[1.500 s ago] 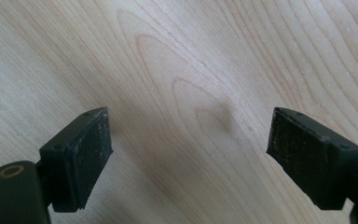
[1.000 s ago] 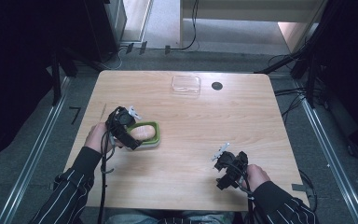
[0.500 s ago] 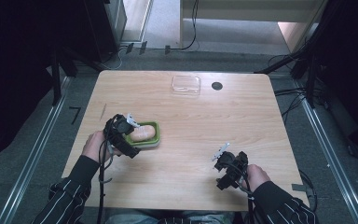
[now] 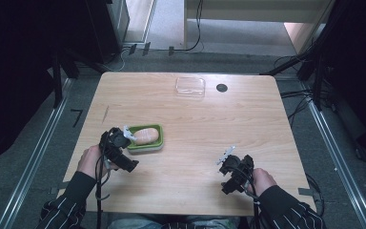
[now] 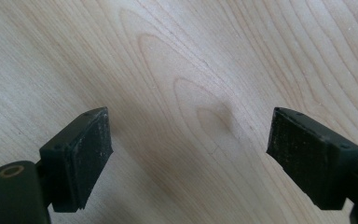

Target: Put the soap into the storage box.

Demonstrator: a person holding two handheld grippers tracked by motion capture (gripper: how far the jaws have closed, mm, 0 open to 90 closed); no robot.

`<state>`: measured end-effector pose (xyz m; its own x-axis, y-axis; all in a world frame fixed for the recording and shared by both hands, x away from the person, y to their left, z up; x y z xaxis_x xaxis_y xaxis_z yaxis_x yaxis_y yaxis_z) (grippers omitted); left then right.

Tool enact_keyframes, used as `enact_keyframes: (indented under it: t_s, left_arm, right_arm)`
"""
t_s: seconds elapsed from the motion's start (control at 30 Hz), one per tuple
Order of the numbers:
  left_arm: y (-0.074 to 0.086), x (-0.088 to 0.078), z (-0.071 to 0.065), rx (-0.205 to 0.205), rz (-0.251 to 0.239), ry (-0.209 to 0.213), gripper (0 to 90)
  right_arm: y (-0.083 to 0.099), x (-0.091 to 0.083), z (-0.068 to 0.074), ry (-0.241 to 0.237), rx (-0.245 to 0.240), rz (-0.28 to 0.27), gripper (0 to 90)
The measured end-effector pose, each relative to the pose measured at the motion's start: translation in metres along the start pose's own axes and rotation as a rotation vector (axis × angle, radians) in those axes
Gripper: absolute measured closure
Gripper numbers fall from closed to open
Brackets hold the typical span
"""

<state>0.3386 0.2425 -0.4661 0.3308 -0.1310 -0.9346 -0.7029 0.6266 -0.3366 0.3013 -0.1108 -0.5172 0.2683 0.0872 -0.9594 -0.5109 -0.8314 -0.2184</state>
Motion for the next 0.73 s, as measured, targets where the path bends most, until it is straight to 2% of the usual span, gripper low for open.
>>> enact_keyframes:
  t_s: [0.13,0.47,0.73]
  left_arm:
    - [0.012,-0.002,0.0,-0.022,-0.004,-0.013,1.6]
    - [0.038,0.001,-0.001,-0.054,0.025,-0.002,1.6]
    - [0.044,0.003,0.002,-0.061,0.028,-0.004,1.6]
  right_arm:
    - [0.0,0.0,0.0,-0.001,-0.003,0.003,14.3]
    - [0.0,0.0,0.0,0.001,-0.006,0.003,14.3]
    - [-0.002,0.0,0.0,0.002,-0.008,0.002,14.3]
Point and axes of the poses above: each handheld gripper's, and its own axes: x roughly forward along the jaws, y roughly out of its underside, z roughly to its left, the point moved 6 cm from there along x, roughly forward along the jaws, and after that the axes turned 7 degrees about -x, right-handed, at the moved point
